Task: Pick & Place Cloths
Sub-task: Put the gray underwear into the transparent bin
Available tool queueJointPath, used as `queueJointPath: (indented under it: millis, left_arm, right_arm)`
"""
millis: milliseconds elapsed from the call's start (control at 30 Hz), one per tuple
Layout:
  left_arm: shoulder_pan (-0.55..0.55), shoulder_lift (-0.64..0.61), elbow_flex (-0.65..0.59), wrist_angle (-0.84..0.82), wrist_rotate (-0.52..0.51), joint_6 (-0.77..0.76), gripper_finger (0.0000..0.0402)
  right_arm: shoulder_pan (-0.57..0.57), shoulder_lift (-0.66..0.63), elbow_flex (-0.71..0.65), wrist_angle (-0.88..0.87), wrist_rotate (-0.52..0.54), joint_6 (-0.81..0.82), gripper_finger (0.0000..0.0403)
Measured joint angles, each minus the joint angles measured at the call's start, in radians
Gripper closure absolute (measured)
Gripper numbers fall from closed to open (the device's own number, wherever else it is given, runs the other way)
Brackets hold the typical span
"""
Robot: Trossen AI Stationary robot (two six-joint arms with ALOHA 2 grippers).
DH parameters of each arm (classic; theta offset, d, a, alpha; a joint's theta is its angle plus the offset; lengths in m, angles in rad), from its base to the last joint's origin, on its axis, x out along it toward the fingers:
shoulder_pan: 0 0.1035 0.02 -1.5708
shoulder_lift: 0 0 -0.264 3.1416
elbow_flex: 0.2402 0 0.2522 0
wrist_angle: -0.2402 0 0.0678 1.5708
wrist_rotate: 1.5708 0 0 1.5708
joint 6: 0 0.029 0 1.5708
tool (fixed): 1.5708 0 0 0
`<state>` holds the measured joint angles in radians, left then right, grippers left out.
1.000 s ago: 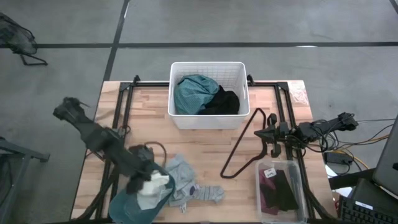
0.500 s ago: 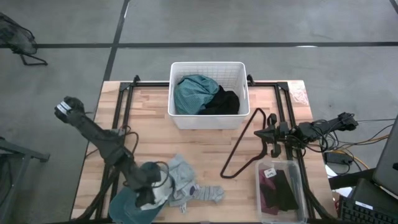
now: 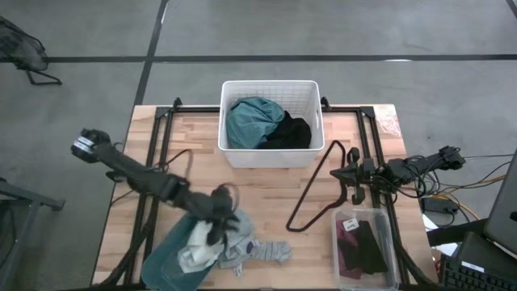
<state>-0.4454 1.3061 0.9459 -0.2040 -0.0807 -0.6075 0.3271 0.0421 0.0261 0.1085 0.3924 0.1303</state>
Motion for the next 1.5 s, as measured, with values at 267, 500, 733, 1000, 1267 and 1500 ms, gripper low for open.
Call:
queueJointPath:
  millis: [267,500,733,1000,1267,1500]
  left_arm:
    - [0.178,0.141,0.017,-0.234,0.061,-0.014,0.0223]
    - [0.217,0.277,0.066,-0.216,0.205,0.115,0.0166]
    - [0.215,0.412,0.161,-0.215,0.248,0.162,0.0157]
    - [0.212,0.537,0.254,-0.216,0.328,0.169,0.0158]
    - [0.213,0.599,0.262,-0.220,0.332,0.165,0.0159]
    - [0.212,0.606,0.262,-0.200,0.306,0.207,0.0235]
  right_arm:
    - [0.000,0.000,0.000,0.000,0.000,0.000,0.0394]
    - [0.000,0.000,0.000,0.000,0.000,0.000,0.0394]
    - [0.000,0.000,0.000,0.000,0.000,0.000,0.0394]
    - [0.000,0.000,0.000,0.000,0.000,0.000,0.0394]
    - [0.000,0.000,0.000,0.000,0.000,0.000,0.0394]
    - [0.000,0.000,0.000,0.000,0.000,0.000,0.0394]
